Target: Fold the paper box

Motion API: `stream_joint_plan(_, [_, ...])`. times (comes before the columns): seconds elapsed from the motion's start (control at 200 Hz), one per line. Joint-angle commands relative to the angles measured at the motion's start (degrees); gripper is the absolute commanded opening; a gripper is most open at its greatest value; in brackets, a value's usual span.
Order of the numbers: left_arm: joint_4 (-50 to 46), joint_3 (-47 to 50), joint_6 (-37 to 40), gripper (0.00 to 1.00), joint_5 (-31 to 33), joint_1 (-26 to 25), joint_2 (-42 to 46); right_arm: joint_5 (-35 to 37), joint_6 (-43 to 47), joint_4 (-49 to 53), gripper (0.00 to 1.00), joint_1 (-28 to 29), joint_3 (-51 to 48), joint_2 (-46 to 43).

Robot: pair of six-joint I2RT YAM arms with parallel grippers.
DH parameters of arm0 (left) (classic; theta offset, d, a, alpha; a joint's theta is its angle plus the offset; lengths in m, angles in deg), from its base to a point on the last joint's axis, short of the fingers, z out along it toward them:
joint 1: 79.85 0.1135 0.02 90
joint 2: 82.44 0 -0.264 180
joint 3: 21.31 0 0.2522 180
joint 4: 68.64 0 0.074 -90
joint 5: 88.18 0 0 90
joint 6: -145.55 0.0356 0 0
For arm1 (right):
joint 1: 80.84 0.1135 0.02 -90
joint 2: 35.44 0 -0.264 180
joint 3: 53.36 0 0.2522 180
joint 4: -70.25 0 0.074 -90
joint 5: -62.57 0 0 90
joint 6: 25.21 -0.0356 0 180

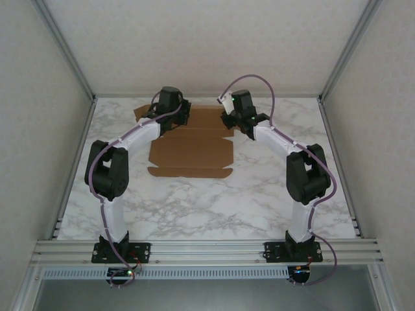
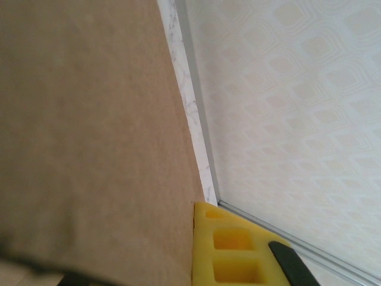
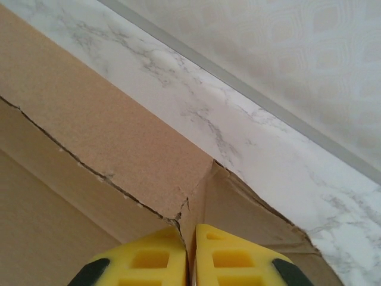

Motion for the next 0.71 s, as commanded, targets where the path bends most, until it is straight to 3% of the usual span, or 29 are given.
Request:
stream_joint_plan(0.0, [-4.6,0.3,-0.7,0.00,-1.2,0.3,-1.5,-0.8,-12.2,-1.4,0.14,0.4,1.3,1.3])
stream_joint_plan(0.381, [-4.0,0.8,-1.4,0.00,-1.6,0.3,-1.5,-12.4,-38.6,-16.7,0.18,-0.1,-3.3,1.0])
stream_joint_plan(0.701, [-3.1,1.9,-1.9,0.00,-1.9,0.2,-1.1,-18.6,-54.8,-29.3,0.20,-2.6,-9.3,1.3])
